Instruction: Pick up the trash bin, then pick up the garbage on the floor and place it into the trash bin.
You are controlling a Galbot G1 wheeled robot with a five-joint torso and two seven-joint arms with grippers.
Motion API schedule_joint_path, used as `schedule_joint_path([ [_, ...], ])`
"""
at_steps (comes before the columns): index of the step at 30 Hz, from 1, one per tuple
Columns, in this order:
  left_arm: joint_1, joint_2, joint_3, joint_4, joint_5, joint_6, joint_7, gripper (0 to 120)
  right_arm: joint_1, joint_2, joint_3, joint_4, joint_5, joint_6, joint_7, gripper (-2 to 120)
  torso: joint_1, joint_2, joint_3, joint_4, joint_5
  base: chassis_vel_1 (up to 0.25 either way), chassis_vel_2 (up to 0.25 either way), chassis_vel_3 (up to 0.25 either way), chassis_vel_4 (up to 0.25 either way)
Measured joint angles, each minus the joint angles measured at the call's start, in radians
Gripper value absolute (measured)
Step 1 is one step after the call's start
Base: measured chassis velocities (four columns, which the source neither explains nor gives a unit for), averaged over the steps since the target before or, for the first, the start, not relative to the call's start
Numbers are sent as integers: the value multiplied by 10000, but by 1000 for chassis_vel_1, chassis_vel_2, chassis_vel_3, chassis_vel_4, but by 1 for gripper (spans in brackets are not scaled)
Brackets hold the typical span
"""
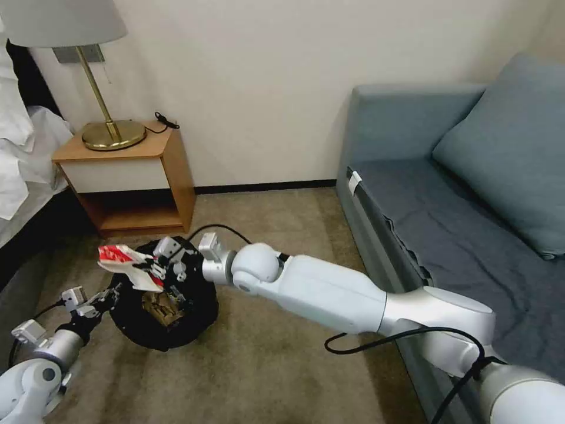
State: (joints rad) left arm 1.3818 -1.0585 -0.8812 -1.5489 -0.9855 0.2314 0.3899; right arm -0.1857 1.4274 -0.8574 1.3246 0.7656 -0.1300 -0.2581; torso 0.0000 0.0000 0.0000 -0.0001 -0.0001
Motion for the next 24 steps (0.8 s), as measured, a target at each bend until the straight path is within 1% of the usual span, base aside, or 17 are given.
schedule_joint_path([
  [7,-13,-27,-32,-26,-10,31,-17,4,-153,-1,-203,-219,-324,21,29,0,0,0,0,1,1,0,0,0,0],
  [9,-11,-41,-42,-27,-10,32,-17,4,-181,-2,-273,-301,-494,29,153,6,0,0,0,1,1,0,0,0,0],
  [11,5,-49,-46,-38,-9,34,-18,4,-201,-9,-290,-337,-569,23,221,16,0,0,0,1,1,0,0,0,0],
  [12,5,-49,-46,-38,-9,34,-18,4,-201,-9,-290,-337,-569,23,221,16,0,0,0,1,1,0,0,0,0],
  [13,14,-52,-50,-46,-8,34,-19,4,-204,-13,-292,-351,-615,21,259,19,0,0,0,1,1,0,0,0,0],
  [17,38,-54,-58,-72,-1,35,-29,4,-205,-52,-285,-357,-720,-76,393,38,0,0,0,1,1,0,0,0,0],
  [18,38,-54,-58,-72,-1,35,-29,4,-205,-52,-285,-357,-720,-76,393,38,0,0,0,1,1,0,0,0,0],
  [21,61,-57,-76,-92,4,37,-30,4,-189,-82,-259,-309,-744,-140,456,51,0,0,0,0,1,0,0,0,0],
  [22,68,-57,-83,-93,5,37,-30,4,-180,-90,-256,-295,-744,-150,461,54,0,0,0,1,2,0,0,0,0],
  [23,68,-57,-83,-93,5,37,-30,4,-180,-90,-256,-295,-744,-150,461,54,0,0,0,1,2,0,0,0,0],
  [24,81,-59,-90,-95,6,38,-31,4,-170,-95,-256,-287,-744,-158,465,59,0,0,0,1,1,0,0,0,0],
])
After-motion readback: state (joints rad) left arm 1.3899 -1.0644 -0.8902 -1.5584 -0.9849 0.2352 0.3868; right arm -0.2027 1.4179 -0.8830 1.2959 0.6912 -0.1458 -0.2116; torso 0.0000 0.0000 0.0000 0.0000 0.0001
